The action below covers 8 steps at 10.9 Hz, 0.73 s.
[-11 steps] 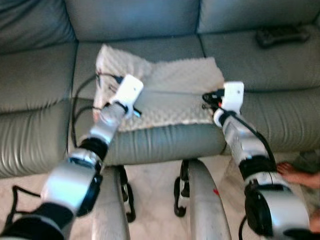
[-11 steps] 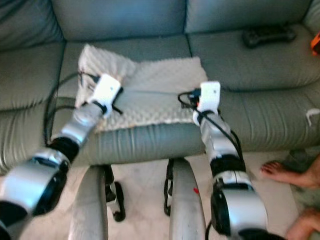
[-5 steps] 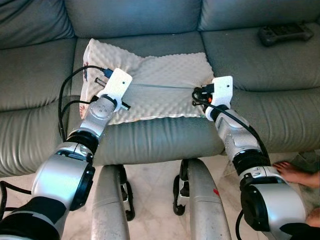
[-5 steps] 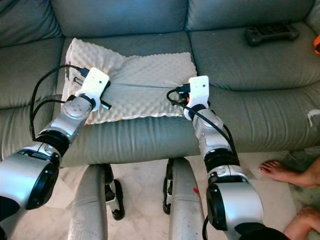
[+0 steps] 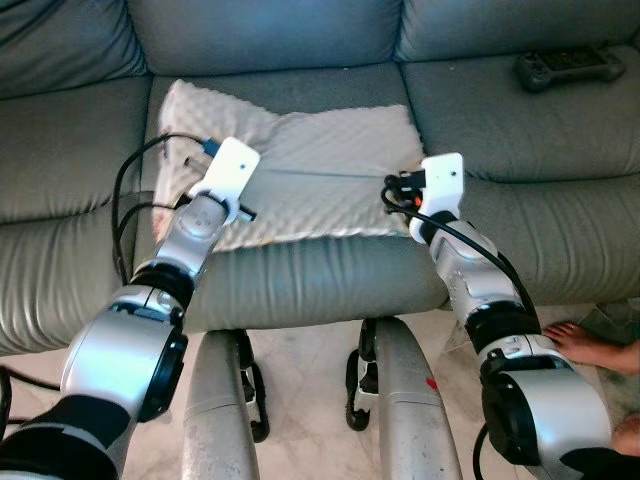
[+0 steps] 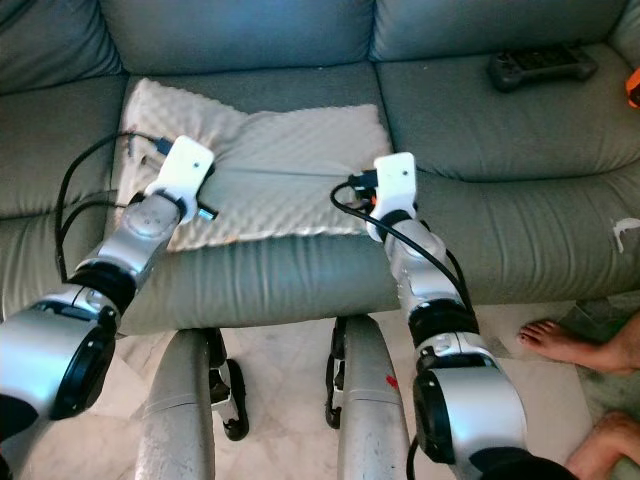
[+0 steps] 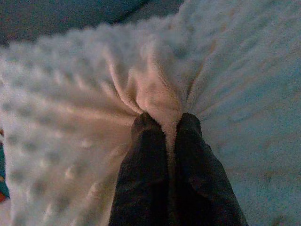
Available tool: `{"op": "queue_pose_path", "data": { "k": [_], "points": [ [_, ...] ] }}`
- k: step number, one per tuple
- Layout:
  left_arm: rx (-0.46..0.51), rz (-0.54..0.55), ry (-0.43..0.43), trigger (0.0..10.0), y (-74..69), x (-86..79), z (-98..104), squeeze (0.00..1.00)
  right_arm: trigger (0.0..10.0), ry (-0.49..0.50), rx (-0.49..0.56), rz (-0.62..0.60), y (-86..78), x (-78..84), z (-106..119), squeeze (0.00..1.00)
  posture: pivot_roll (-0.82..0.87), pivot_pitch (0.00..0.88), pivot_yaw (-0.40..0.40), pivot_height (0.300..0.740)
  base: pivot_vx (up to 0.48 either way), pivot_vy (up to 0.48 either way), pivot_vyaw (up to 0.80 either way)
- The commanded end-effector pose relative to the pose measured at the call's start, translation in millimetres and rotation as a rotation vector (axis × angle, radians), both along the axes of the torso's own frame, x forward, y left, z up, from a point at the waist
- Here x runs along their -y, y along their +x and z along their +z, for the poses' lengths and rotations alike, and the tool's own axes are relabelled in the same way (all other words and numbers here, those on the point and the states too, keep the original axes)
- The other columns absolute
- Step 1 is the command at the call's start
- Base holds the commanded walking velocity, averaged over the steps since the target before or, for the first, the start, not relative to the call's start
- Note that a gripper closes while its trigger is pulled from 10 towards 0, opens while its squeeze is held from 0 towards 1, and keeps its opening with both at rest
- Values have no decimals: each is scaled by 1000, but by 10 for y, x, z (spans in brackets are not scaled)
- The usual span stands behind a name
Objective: Move the pillow to the sofa
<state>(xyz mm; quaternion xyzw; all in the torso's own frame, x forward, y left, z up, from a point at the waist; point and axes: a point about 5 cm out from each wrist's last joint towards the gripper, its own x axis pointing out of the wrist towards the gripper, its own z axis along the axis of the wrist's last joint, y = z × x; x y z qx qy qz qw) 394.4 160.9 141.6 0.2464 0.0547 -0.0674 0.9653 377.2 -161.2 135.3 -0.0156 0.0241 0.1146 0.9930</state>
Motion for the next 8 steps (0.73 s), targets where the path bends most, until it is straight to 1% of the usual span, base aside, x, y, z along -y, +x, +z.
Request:
{"op": "queue_pose_path", "data": {
  "k": [1, 2, 3, 4, 6, 8],
  "points": [
    [-64, 66, -23, 10000, -79, -163, -180, 0, 10000, 4, -43, -53, -63, 133, -146, 1000, -70, 342, -17, 614, 0, 0, 0],
    [-77, 47, -55, 10000, -94, -135, -210, 776, 10000, -1, -44, -54, -64, 135, -151, 1000, -67, 342, -19, 614, 0, 0, 0],
    [-83, 46, -64, 10000, -107, -127, -239, 1000, 10000, -4, -46, -65, -63, 151, -159, 1000, -62, 341, -19, 614, 0, 0, 0],
    [-85, 45, -74, 10000, -112, -128, -246, 1000, 10000, -4, -47, -69, -61, 155, -160, 1000, -62, 341, -19, 614, 0, 0, 0],
    [-91, 12, -92, 10000, -122, -76, -266, 1000, 10000, -1, -43, -76, -51, 142, -151, 1000, -62, 340, -17, 614, 0, 0, 0],
    [-93, -37, -108, 10000, -125, 25, -272, 1000, 10000, 7, -38, -73, -46, 102, -150, 1000, -64, 338, -16, 614, 0, 0, 0]
  ]
}}
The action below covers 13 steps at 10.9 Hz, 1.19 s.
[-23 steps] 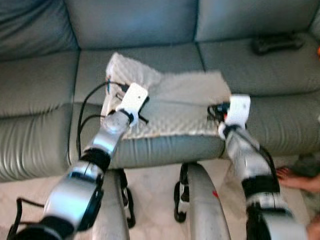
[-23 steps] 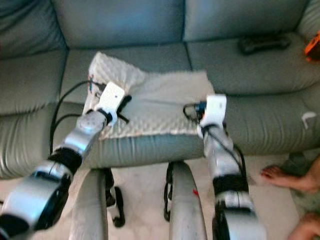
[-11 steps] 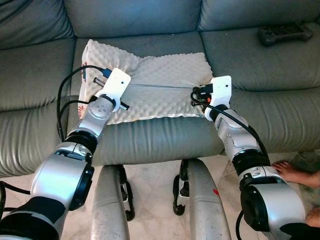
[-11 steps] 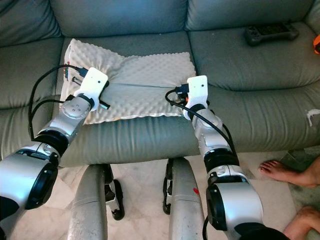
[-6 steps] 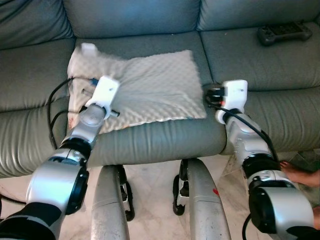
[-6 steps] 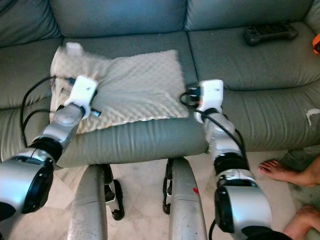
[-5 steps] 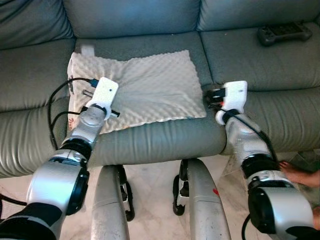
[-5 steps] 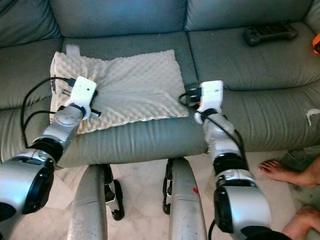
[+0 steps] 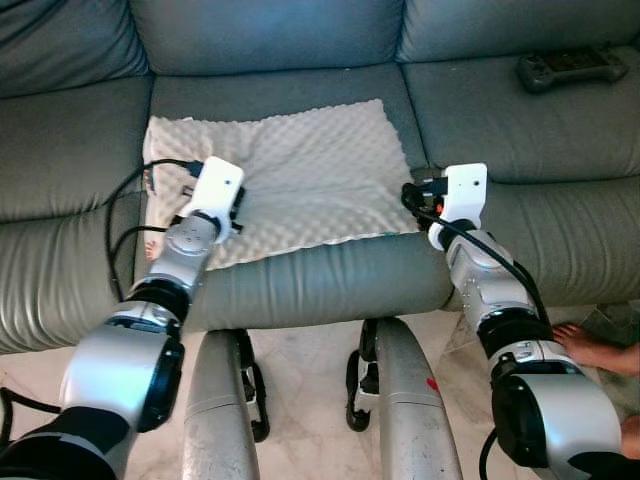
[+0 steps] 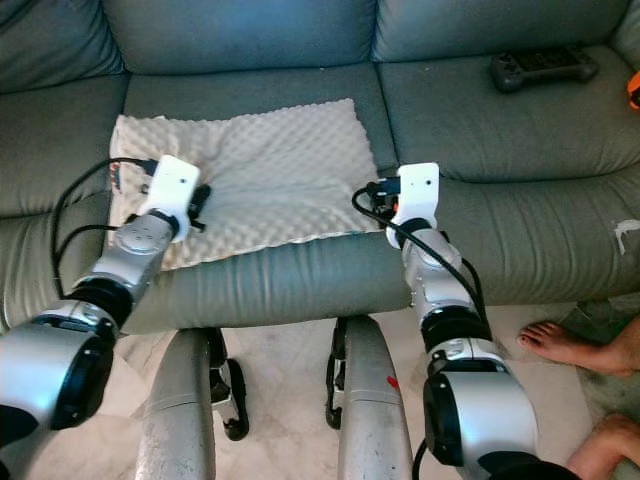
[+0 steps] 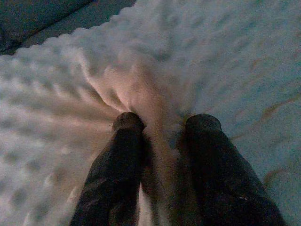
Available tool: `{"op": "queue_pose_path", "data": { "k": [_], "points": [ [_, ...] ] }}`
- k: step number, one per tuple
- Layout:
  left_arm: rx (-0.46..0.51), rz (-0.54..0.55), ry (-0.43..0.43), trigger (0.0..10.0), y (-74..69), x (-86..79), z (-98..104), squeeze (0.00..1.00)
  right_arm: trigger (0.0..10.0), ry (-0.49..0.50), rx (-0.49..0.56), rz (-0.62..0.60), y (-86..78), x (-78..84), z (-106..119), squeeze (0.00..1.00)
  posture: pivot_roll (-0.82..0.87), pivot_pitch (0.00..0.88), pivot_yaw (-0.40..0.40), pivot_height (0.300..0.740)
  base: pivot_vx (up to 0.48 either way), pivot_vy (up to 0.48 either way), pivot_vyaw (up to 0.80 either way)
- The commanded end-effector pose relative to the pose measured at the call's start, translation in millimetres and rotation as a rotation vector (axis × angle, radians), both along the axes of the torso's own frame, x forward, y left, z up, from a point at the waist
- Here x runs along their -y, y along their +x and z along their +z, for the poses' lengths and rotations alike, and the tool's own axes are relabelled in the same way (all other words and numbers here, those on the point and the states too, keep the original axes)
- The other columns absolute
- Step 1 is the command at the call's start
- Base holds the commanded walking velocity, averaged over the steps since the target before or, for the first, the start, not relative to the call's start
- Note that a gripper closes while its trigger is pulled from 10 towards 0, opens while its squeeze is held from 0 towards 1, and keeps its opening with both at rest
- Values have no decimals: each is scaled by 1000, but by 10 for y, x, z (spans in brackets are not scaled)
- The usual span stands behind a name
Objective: Move the pillow to the sofa
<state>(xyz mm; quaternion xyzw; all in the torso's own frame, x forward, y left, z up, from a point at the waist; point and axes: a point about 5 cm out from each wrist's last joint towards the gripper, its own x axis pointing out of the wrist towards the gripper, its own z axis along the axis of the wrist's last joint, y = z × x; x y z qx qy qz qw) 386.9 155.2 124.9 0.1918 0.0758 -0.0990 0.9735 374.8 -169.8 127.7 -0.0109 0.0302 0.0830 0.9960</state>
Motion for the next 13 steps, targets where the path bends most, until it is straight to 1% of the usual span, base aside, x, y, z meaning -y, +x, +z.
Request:
{"op": "queue_pose_path", "data": {
  "k": [1, 2, 4, 6, 7, 8, 9, 10, 11, 13],
  "points": [
    [-33, -71, 5, 10000, -73, 107, -137, 1000, 10000, 9, -22, -4, -19, -19, -65, 1000, -65, 337, -16, 614, 0, 0, 0],
    [-35, -104, 21, 10000, -90, 166, -162, 1000, 10000, 10, -22, 1, -19, -41, -67, 1000, -67, 337, -18, 614, 0, 0, 0],
    [-44, -137, 26, 10000, -116, 220, -204, 1000, 10000, 13, -21, 7, -22, -65, -72, 1000, -71, 335, -19, 614, 0, 0, 0],
    [-34, -157, 51, 10000, -126, 236, -211, 1000, 10000, 19, -3, 2, -24, -70, -53, 1000, -74, 335, -19, 614, 0, 0, 0],
    [-9, -151, 75, 10000, -113, 230, -179, 1000, 10000, 18, 27, -23, -22, -31, -13, 1000, -75, 336, -19, 614, 0, 0, 0],
    [33, -124, 66, 10000, -66, 206, -81, 1000, 10000, 4, 49, -46, -23, 25, 18, 1000, -76, 336, -22, 614, 0, 0, 0],
    [77, -106, 65, 10000, -18, 190, 30, 537, 10000, -16, 65, -69, -27, 80, 36, 1000, -76, 337, -23, 614, 0, 0, 0],
    [108, -100, 31, 10000, 13, 182, 117, 1000, 10000, -17, 75, -91, -32, 135, 47, 1000, -75, 337, -23, 614, 0, 0, 0],
    [135, -118, 8, 10000, 34, 193, 195, 1000, 10000, -22, 84, -122, -34, 191, 55, 1000, -69, 338, -20, 614, 0, 0, 0],
    [169, -118, 37, 10000, 46, 181, 248, 1000, 10000, -27, 83, -146, -33, 226, 53, 1000, -70, 338, -16, 614, 0, 0, 0]
  ]
}}
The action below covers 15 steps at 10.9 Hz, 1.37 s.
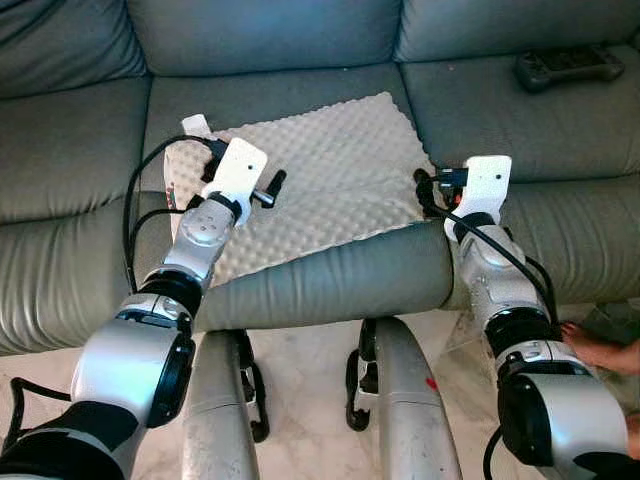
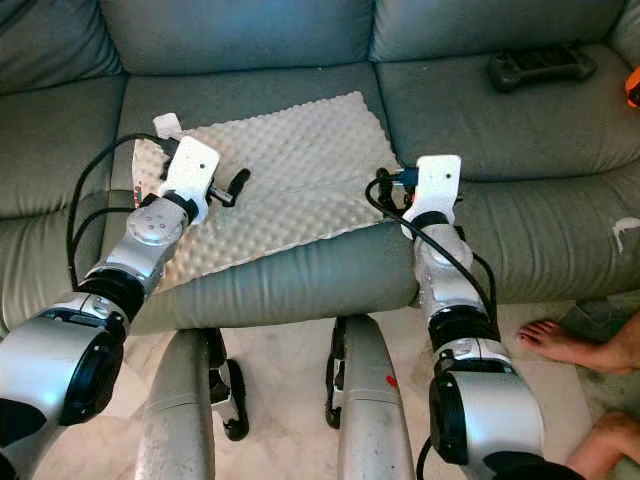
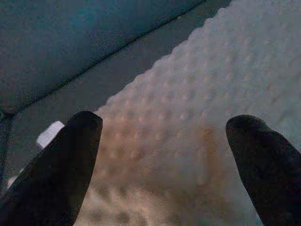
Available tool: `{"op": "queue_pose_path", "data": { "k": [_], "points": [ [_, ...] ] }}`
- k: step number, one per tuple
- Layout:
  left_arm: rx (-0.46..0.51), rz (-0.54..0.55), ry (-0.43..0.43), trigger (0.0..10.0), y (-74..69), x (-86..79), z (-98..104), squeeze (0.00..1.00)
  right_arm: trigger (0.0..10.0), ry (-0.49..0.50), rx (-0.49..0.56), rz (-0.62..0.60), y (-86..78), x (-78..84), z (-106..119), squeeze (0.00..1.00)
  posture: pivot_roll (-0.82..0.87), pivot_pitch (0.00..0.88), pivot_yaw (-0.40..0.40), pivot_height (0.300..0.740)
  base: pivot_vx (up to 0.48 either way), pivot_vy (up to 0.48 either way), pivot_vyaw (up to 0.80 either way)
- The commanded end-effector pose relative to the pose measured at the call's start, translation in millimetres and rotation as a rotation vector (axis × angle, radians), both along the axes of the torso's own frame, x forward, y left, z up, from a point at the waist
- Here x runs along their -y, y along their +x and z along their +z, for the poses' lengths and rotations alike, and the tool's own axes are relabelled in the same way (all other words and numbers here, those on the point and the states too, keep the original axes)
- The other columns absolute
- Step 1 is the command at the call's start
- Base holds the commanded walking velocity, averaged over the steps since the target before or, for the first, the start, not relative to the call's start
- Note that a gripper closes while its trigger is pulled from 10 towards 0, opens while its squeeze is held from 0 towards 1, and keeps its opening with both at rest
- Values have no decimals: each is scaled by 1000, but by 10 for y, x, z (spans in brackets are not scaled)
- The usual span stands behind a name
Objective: Move the pillow to the sofa
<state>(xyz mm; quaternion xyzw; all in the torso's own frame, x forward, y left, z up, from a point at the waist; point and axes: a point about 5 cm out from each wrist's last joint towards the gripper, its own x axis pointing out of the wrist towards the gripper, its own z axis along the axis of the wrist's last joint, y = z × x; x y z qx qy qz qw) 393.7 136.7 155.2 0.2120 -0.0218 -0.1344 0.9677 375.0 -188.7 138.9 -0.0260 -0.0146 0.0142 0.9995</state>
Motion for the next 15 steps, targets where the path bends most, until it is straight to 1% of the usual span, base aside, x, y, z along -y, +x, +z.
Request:
{"op": "queue_pose_path", "data": {
  "k": [1, 2, 3, 4, 5, 6, 7, 8, 9, 10, 11, 12, 13, 14, 15],
  "points": [
    [6, 15, 8, 10000, -8, -80, -3, 0, 10000, 9, -72, -16, -54, 32, -168, 1000, -66, 340, -16, 614, 0, 0, 0],
    [12, 41, -4, 10000, -3, -163, 19, 0, 10000, 52, -122, 1, -80, -41, -280, 1000, -61, 338, -16, 614, 0, 0, 0],
    [13, 49, -7, 10000, -4, -196, 22, 0, 10000, 80, -152, 14, -91, -92, -336, 1000, -60, 338, -15, 614, 0, 0, 0],
    [16, 72, -4, 10000, -10, -267, 21, 0, 10000, 134, -197, 27, -106, -192, -415, 945, -52, 335, -13, 614, 0, 0, 0],
    [12, 85, -7, 10000, -15, -306, 12, 0, 10000, 189, -228, 21, -107, -248, -452, 937, -51, 334, -13, 614, 0, 0, 0],
    [10, 93, -8, 10000, -18, -327, 7, 0, 10000, 217, -241, 18, -111, -276, -471, 914, -52, 332, -13, 614, 0, 0, 0],
    [4, 111, -17, 10000, -24, -360, -7, 0, 10000, 289, -269, 14, -120, -316, -507, 859, -52, 330, -16, 614, 0, 0, 0],
    [1, 115, -18, 10000, -26, -368, -15, 0, 10000, 349, -292, 0, -121, -326, -526, 847, -54, 329, -16, 614, 0, 0, 0],
    [0, 117, -18, 10000, -28, -370, -19, 0, 10000, 388, -303, -3, -117, -338, -524, 827, -54, 329, -18, 614, 0, 0, 0],
    [-1, 121, -19, 10000, -27, -372, -19, 0, 10000, 418, -313, 12, -110, -385, -516, 722, -55, 327, -20, 614, 0, 0, 0],
    [1, 123, -19, 10000, -25, -372, -14, 0, 10000, 487, -325, 29, -102, -451, -498, 659, -54, 324, -23, 614, 0, 0, 0],
    [1, 124, -19, 10000, -25, -373, -15, 0, 10000, 483, -321, 69, -98, -541, -463, 580, -56, 324, -24, 614, 0, 0, 0],
    [0, 126, -19, 10000, -26, -377, -17, 0, 10000, 495, -325, 102, -102, -614, -448, 533, -58, 323, -25, 614, 0, 0, 0],
    [-1, 129, -20, 10000, -28, -378, -22, 0, 10000, 509, -331, 140, -121, -703, -436, 427, -59, 324, -26, 614, 0, 0, 0],
    [-2, 130, -21, 10000, -28, -373, -24, 0, 10000, 520, -339, 155, -141, -738, -439, 380, -59, 325, -26, 614, 0, 0, 0]
  ]
}}
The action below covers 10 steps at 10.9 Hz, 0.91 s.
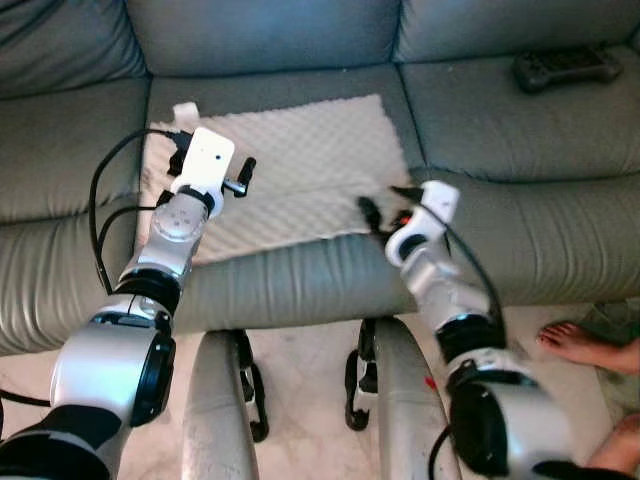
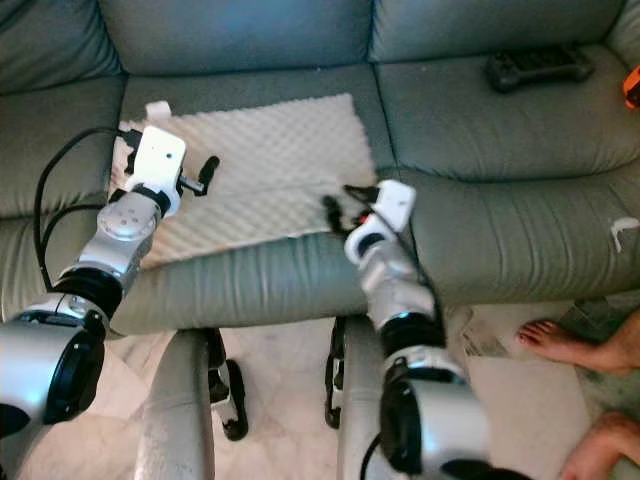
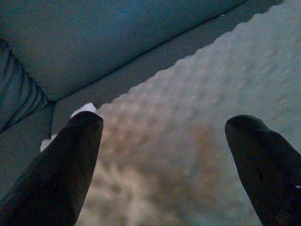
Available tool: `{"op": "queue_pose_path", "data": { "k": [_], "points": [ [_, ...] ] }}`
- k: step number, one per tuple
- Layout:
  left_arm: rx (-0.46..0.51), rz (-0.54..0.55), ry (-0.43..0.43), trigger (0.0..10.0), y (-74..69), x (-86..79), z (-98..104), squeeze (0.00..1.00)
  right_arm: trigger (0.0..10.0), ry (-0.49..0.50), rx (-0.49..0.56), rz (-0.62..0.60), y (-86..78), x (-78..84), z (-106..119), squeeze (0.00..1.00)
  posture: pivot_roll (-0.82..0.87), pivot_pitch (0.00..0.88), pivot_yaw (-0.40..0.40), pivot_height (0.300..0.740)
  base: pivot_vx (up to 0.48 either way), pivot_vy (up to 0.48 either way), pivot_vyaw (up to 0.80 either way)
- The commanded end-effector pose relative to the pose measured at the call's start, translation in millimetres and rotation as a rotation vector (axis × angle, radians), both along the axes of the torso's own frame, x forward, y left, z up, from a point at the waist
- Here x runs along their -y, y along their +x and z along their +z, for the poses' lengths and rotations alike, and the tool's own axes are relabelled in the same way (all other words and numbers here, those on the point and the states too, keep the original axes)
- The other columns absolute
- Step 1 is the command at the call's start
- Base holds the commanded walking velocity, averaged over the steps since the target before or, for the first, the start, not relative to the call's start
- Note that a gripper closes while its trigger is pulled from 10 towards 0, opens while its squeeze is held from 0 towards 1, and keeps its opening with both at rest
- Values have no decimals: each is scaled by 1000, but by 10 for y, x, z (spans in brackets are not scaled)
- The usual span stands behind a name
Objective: Move the pillow to the sofa
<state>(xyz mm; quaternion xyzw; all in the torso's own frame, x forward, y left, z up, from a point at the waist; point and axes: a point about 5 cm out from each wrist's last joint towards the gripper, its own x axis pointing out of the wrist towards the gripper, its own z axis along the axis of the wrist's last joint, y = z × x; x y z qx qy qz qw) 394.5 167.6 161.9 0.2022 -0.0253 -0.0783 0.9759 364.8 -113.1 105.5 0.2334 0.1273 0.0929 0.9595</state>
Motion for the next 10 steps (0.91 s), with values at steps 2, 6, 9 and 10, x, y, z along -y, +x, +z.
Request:
{"op": "queue_pose_path", "data": {
  "k": [2, 6, 9, 10],
  "points": [
    [-30, 25, -2, 10000, -35, -63, -93, 0, 10000, -14, -28, 49, -127, -81, -87, 314, -64, 324, -31, 614, 0, 0, 0],
    [-2, 27, -39, 10000, -72, -108, -93, 0, 10000, -240, 218, 116, -501, -163, 225, 0, -78, 310, -34, 614, 0, 0, 0],
    [7, 12, -147, 10000, -440, -278, -338, 0, 10000, -368, 321, 93, -874, -25, 266, 0, -86, 220, -28, 614, 0, 0, 0],
    [-5, 16, -170, 10000, -553, -294, -404, 0, 10000, -388, 321, 69, -922, 46, 252, 0, -81, 200, -27, 614, 0, 0, 0]
  ]
}}
